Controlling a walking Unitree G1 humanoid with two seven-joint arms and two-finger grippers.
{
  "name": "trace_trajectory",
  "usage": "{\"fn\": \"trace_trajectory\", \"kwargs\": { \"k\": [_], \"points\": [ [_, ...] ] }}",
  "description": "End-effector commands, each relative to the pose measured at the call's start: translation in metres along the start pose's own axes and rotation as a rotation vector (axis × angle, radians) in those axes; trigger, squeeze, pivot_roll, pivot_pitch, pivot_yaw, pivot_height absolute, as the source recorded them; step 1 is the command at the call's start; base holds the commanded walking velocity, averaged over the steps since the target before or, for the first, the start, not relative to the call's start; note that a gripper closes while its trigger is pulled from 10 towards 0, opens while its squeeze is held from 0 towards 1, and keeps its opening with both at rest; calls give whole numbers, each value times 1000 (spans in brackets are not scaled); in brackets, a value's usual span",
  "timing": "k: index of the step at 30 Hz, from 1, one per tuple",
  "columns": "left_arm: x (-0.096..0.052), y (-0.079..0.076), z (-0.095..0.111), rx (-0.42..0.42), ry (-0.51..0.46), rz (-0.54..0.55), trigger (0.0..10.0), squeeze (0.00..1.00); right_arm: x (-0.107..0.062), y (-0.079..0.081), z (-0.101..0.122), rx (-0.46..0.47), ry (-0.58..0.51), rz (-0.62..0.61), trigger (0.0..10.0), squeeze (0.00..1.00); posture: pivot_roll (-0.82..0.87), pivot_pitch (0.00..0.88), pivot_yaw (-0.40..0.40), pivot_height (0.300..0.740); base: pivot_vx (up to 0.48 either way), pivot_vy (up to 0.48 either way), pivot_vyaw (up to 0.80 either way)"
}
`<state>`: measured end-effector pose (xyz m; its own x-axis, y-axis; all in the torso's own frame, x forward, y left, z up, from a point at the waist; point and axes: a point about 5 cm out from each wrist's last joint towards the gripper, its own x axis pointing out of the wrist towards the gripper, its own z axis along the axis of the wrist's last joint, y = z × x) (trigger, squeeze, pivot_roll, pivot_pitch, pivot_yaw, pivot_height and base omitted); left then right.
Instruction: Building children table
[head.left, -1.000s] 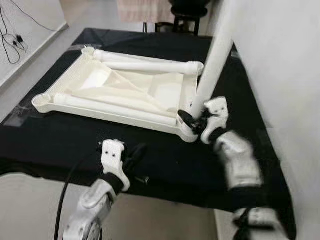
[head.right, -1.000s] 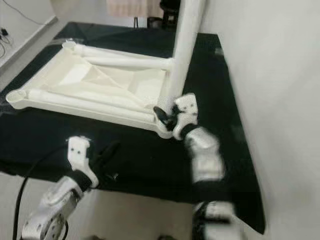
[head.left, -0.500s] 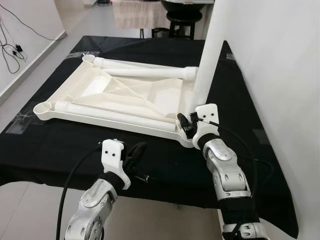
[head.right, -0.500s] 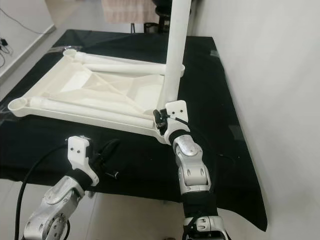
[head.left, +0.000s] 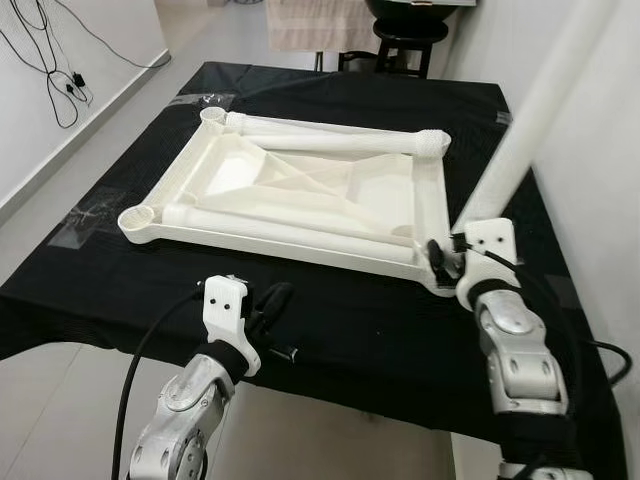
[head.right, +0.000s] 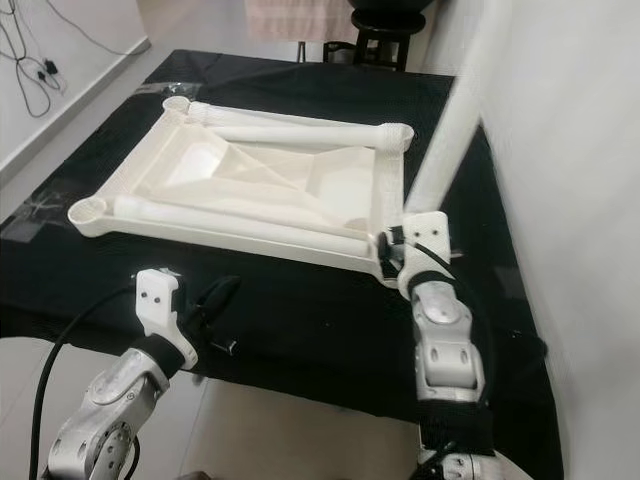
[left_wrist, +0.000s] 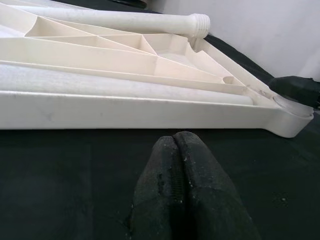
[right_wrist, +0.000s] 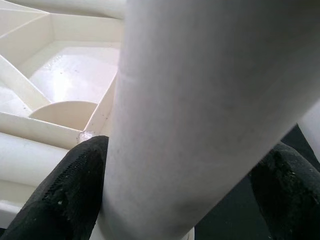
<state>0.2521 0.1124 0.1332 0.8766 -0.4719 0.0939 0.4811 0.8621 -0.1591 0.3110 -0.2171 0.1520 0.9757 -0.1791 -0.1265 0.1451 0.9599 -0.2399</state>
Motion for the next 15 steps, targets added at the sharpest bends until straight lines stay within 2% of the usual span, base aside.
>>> {"fn": "trace_trajectory", "kwargs": {
  "k": [1,4,5,6,7,8,9,11,14,15],
  "points": [
    [-2,0,-5,-5,28,-4,10000,0,-5,-13,-19,18,97,-77,10000,969,52,124,-24,740,0,0,0],
    [-1,0,-5,-5,28,-4,10000,0,-6,-11,-19,25,99,-74,10000,945,52,124,-24,740,0,0,0],
    [-1,0,-5,-5,27,-4,10000,0,-6,-9,-17,93,93,-74,10000,945,52,124,-25,740,0,0,0],
    [-1,0,-5,-5,27,-4,10000,0,-6,-9,-17,93,93,-74,10000,945,52,124,-25,740,0,0,0],
    [-1,0,-5,-5,28,-3,10000,0,-7,-7,-14,145,72,-64,10000,467,53,126,-30,740,0,0,0],
    [-1,1,-5,-1,32,0,10000,0,-8,-3,-11,187,61,-35,10000,75,54,127,-33,740,0,0,0],
    [-1,1,-4,11,38,3,10000,0,-11,2,-10,225,50,2,10000,0,51,127,-34,740,0,0,0],
    [-1,2,-4,34,52,9,10000,0,-19,11,-9,302,33,85,10000,0,39,130,-37,740,0,0,0],
    [-1,2,-4,34,52,9,10000,0,-19,11,-9,302,33,85,10000,0,39,130,-37,740,0,0,0],
    [-1,3,-4,52,59,24,10000,0,-24,13,-7,333,11,119,10000,0,35,131,-36,740,0,0,0]
  ]
}}
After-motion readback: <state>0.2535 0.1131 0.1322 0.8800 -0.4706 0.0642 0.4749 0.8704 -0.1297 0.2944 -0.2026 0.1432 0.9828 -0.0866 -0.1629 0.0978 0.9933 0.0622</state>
